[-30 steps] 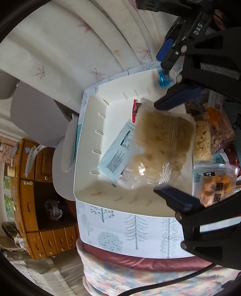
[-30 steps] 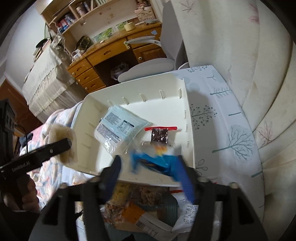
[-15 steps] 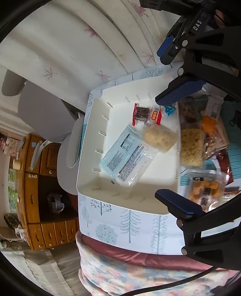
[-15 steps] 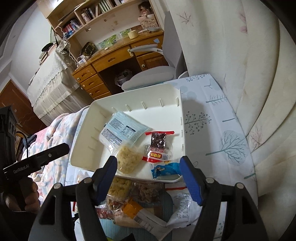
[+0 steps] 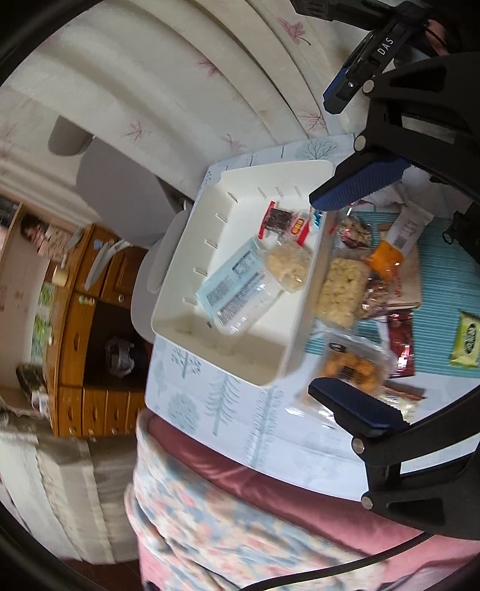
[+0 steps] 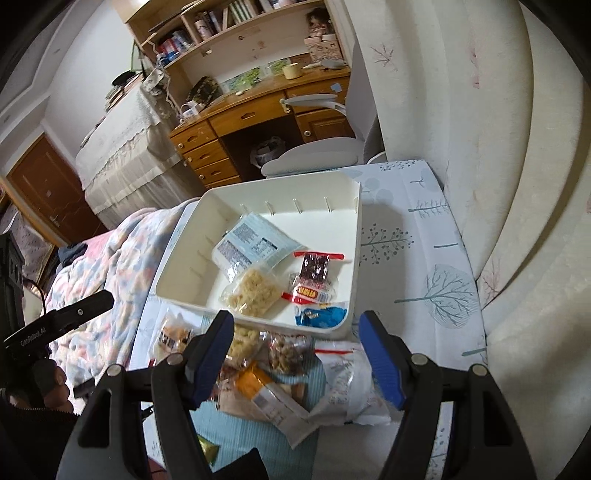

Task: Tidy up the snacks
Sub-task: 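Grasp the green-yellow packet with the left gripper while the right gripper grasps the white pouch, then carry both packets into the white tray and open both grippers, then withdraw both open grippers from the tray toward the remaining snacks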

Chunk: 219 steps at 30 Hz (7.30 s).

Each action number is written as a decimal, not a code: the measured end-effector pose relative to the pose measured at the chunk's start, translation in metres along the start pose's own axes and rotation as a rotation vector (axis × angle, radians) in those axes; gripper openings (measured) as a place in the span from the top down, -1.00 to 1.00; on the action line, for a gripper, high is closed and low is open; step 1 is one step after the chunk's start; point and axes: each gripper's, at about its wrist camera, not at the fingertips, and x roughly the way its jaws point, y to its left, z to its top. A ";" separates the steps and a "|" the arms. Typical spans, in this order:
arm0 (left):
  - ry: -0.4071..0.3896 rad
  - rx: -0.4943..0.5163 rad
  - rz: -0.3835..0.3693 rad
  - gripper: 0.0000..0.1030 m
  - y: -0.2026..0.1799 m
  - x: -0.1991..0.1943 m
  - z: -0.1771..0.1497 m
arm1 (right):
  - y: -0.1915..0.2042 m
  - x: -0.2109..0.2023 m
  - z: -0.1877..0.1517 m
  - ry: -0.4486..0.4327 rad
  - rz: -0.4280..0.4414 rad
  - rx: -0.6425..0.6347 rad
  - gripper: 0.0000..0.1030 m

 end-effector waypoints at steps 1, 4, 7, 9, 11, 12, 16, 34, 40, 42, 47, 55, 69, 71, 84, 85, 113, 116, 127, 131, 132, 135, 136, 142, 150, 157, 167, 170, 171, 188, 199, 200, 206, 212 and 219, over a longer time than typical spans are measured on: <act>-0.002 -0.022 0.008 -0.77 0.002 -0.003 -0.007 | -0.002 -0.001 -0.002 0.007 0.005 -0.008 -0.38; -0.002 -0.091 0.023 -0.77 0.010 -0.008 -0.026 | -0.007 0.000 -0.007 0.037 0.020 -0.030 -0.39; 0.013 -0.173 0.060 -0.77 0.018 -0.009 -0.044 | -0.011 0.002 -0.011 0.074 0.042 -0.033 -0.40; 0.014 -0.234 0.071 -0.77 0.026 -0.009 -0.056 | -0.016 0.006 -0.014 0.105 0.066 -0.019 -0.40; 0.018 -0.307 0.083 -0.77 0.035 -0.009 -0.069 | -0.019 0.010 -0.016 0.137 0.072 -0.007 -0.40; 0.021 -0.334 0.087 -0.77 0.039 -0.009 -0.075 | -0.021 0.013 -0.018 0.149 0.072 -0.004 -0.40; 0.050 -0.465 0.102 -0.77 0.057 -0.006 -0.104 | -0.028 0.024 -0.024 0.212 0.081 0.025 -0.40; 0.304 -0.927 0.096 -0.77 0.103 0.057 -0.201 | -0.081 0.091 -0.059 0.505 -0.006 0.311 -0.40; 0.351 -1.004 0.189 -0.76 0.110 0.073 -0.207 | -0.084 0.107 -0.062 0.542 -0.025 0.319 -0.40; 0.369 -1.051 0.213 -0.76 0.114 0.078 -0.211 | -0.084 0.112 -0.061 0.552 -0.031 0.320 -0.40; 0.392 -1.112 0.249 -0.61 0.118 0.085 -0.217 | -0.085 0.124 -0.062 0.571 -0.042 0.314 -0.40; 0.428 -1.103 0.296 -0.37 0.115 0.096 -0.214 | -0.084 0.136 -0.062 0.589 -0.050 0.304 -0.40; 0.479 -1.153 0.262 0.29 0.111 0.091 -0.215 | -0.076 0.149 -0.064 0.605 -0.093 0.276 -0.40; 0.492 -1.139 0.255 0.29 0.107 0.092 -0.219 | -0.074 0.148 -0.065 0.599 -0.098 0.268 -0.38; 0.542 -1.079 0.214 0.30 0.082 0.079 -0.224 | -0.056 0.130 -0.065 0.606 -0.080 0.209 -0.15; 0.542 -1.073 0.211 0.30 0.082 0.078 -0.224 | -0.054 0.127 -0.065 0.609 -0.084 0.200 -0.14; 0.430 -0.609 0.203 0.30 0.054 0.000 -0.030 | 0.056 0.044 -0.023 0.231 0.195 -0.108 -0.12; 0.413 -0.544 0.206 0.30 0.045 0.001 -0.003 | 0.063 0.042 -0.013 0.153 0.186 -0.120 -0.12; 0.358 -0.321 0.074 0.30 0.025 0.034 0.050 | 0.053 0.050 0.021 -0.058 0.112 -0.037 -0.13; 0.343 -0.258 0.022 0.30 0.022 0.055 0.066 | 0.047 0.060 0.027 -0.084 0.086 -0.010 -0.13; 0.341 -0.245 0.004 0.30 0.021 0.060 0.068 | 0.046 0.063 0.029 -0.089 0.079 -0.004 -0.13; 0.325 -0.209 -0.041 0.30 0.017 0.072 0.078 | 0.043 0.071 0.032 -0.094 0.071 0.012 -0.13; 0.317 -0.195 -0.057 0.30 0.016 0.076 0.080 | 0.042 0.073 0.032 -0.092 0.070 0.016 -0.14; 0.278 -0.094 -0.132 0.26 -0.001 0.085 0.086 | 0.037 0.083 0.032 -0.058 0.070 0.074 -0.17; 0.223 -0.006 -0.116 -0.15 -0.020 0.061 0.078 | 0.036 0.074 0.028 -0.031 0.085 0.083 -0.52; 0.170 -0.016 -0.090 -0.15 -0.026 0.024 0.055 | 0.038 0.045 0.021 -0.038 0.124 0.046 -0.52; 0.082 -0.148 -0.050 -0.16 -0.009 -0.027 -0.003 | 0.039 0.014 0.001 -0.021 0.200 -0.048 -0.52; 0.057 -0.179 -0.014 -0.21 0.001 -0.038 -0.021 | 0.040 0.010 -0.008 -0.004 0.218 -0.069 -0.52; 0.052 -0.187 0.005 -0.25 0.004 -0.042 -0.027 | 0.041 0.009 -0.009 0.003 0.220 -0.072 -0.52; 0.109 -0.109 0.097 -0.37 0.051 -0.048 -0.056 | 0.060 0.008 -0.041 0.009 0.198 -0.073 -0.52; 0.237 0.071 0.002 -0.37 0.079 -0.016 -0.022 | 0.082 0.002 -0.068 -0.061 0.011 0.064 -0.52; 0.258 0.100 -0.012 -0.37 0.082 -0.011 -0.019 | 0.084 0.002 -0.071 -0.066 -0.005 0.082 -0.52; 0.372 0.207 -0.068 -0.50 0.094 0.018 -0.012 | 0.097 0.003 -0.089 -0.101 -0.121 0.199 -0.52; 0.438 0.257 -0.086 -0.68 0.100 0.044 -0.010 | 0.105 0.006 -0.108 -0.081 -0.195 0.275 -0.52; 0.534 0.248 -0.058 -0.75 0.101 0.081 -0.015 | 0.102 0.009 -0.123 -0.037 -0.258 0.283 -0.52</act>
